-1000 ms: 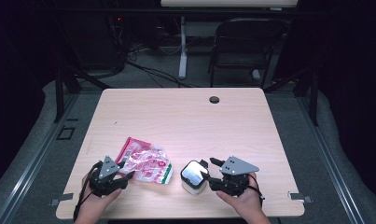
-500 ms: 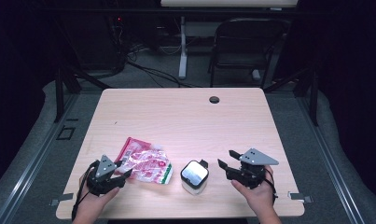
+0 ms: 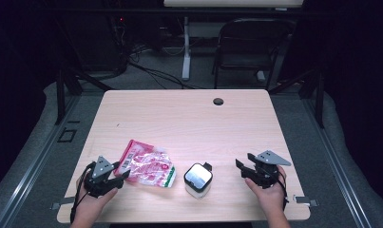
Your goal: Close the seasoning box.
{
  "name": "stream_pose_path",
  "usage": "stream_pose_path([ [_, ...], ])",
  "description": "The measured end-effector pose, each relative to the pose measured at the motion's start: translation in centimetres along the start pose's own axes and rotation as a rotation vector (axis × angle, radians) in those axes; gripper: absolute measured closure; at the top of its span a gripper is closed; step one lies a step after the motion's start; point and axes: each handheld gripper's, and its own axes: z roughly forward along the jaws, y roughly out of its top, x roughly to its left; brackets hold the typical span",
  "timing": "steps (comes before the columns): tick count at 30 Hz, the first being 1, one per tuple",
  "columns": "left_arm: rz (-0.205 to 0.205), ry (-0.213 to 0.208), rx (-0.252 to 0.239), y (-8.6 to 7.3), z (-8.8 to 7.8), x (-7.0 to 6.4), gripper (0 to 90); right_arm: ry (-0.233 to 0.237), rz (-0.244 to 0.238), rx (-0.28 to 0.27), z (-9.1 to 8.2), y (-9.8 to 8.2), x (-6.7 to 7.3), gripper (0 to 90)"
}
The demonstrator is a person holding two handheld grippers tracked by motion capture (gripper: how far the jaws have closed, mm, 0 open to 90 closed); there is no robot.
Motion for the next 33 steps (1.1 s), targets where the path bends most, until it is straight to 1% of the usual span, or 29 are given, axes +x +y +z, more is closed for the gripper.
stream_pose_path([
  [4,0.003,0.004,0.006,-0.1,0.2,0.3,47.4,-0.038,0.038,0.019,0.4,-0.8,-1.2,43.6],
  [5,-0.003,0.005,0.005,-0.2,0.3,0.3,47.4,-0.047,0.048,0.027,0.6,-1.0,-1.5,43.5],
  [6,-0.006,0.008,0.004,-0.2,0.4,0.3,47.4,-0.051,0.050,0.045,0.7,-1.1,-1.7,43.5],
  [7,-0.007,0.009,0.010,-0.2,0.5,0.4,47.4,-0.065,0.050,0.052,0.9,-1.3,-1.9,43.5],
  [9,-0.009,0.013,0.012,-0.3,0.6,0.6,47.4,-0.066,0.067,0.066,1.2,-1.6,-2.2,43.5],
  [11,-0.013,0.013,0.014,-0.3,0.6,0.7,47.4,-0.070,0.071,0.076,1.4,-1.8,-2.3,43.4],
  [12,-0.020,0.013,0.013,-0.4,0.6,0.7,47.4,-0.070,0.069,0.085,1.5,-1.9,-2.3,43.5],
  [18,-0.014,0.022,0.021,-0.4,0.8,0.9,47.3,-0.059,0.079,0.112,2.1,-2.2,-2.3,43.5],
  [29,-0.010,0.030,0.034,-0.5,1.2,1.3,46.6,-0.027,0.116,0.109,2.5,-2.3,-2.4,43.5],
  [33,-0.017,0.027,0.034,-0.6,1.2,1.4,46.6,-0.025,0.105,0.114,2.5,-2.3,-2.3,43.5],
])
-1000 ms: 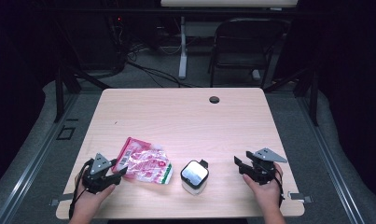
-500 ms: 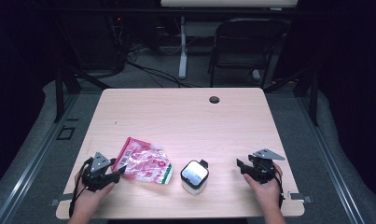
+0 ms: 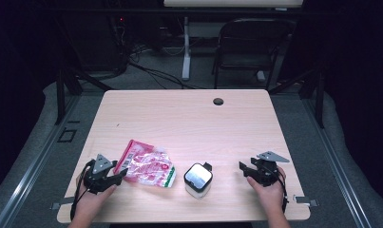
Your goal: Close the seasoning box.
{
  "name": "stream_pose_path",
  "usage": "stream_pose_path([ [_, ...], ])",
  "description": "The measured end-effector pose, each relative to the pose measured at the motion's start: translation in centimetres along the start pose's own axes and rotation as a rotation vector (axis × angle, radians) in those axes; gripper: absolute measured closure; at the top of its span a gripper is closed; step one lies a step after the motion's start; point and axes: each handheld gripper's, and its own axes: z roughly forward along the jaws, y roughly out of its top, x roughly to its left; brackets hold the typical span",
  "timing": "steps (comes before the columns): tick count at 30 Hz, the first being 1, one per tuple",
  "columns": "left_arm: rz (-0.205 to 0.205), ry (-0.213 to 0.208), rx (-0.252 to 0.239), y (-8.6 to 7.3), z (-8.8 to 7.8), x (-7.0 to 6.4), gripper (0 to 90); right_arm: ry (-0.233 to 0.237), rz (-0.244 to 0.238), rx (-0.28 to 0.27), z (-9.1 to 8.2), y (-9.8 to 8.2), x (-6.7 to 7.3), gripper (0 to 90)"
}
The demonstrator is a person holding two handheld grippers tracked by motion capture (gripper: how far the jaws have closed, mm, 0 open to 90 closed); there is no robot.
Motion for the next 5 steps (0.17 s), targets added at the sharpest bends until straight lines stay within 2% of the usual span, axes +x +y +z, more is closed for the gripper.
stream_pose_path([
  [5,-0.013,-0.003,-0.001,-0.04,-0.03,0.17,46.3,0.001,-0.001,0.000,0.03,0.02,0.04,43.5],
])
